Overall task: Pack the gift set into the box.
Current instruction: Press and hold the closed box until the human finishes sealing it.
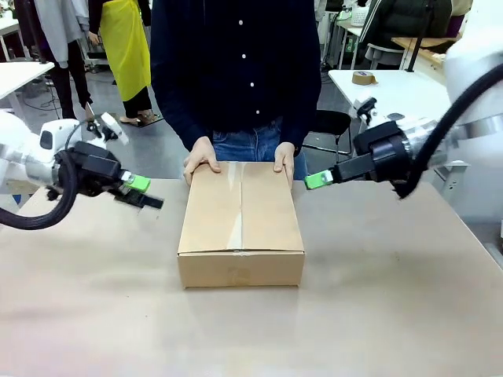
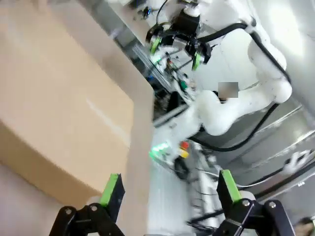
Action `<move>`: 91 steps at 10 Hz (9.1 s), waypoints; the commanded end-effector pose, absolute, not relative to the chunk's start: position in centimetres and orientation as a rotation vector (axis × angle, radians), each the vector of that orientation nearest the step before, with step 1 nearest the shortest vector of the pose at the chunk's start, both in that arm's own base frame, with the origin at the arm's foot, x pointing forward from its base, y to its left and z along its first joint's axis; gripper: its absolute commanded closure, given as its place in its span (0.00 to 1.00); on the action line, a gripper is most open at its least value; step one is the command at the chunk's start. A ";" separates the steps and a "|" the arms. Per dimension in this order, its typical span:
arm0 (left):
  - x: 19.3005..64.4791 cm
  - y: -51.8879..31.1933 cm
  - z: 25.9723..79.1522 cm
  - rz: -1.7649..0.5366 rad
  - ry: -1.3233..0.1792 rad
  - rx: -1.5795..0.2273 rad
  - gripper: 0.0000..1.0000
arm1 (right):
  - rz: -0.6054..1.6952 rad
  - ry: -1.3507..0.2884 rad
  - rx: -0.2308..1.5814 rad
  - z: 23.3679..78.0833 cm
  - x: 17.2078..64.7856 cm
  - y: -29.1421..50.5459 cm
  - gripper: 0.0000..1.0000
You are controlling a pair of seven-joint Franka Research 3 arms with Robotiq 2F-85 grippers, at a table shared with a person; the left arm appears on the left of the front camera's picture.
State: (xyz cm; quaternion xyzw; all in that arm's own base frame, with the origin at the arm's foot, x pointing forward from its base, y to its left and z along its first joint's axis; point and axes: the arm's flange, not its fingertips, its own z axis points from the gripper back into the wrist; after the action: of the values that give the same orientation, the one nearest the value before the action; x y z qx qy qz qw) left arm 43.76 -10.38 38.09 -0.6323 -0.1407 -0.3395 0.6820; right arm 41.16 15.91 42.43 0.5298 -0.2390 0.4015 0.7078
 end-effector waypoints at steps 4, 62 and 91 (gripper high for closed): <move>43.4 -15.1 37.0 -1.389 -1.217 -0.968 0.00 | 1.324 -1.107 0.932 37.9 48.5 21.1 0.00; 49.1 -18.2 31.8 -1.396 -1.065 -0.728 0.00 | 1.254 -0.940 0.887 29.9 54.2 19.9 0.00; 49.1 -18.2 31.8 -1.396 -1.065 -0.728 0.00 | 1.254 -0.940 0.887 29.9 54.2 19.9 0.00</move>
State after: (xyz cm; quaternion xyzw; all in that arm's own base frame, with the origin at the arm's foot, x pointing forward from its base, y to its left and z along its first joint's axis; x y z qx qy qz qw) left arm 49.24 -18.22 32.00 -0.3137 -0.4567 -0.5931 0.5842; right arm 54.31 19.72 30.15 0.3890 -0.4104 0.5438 0.6202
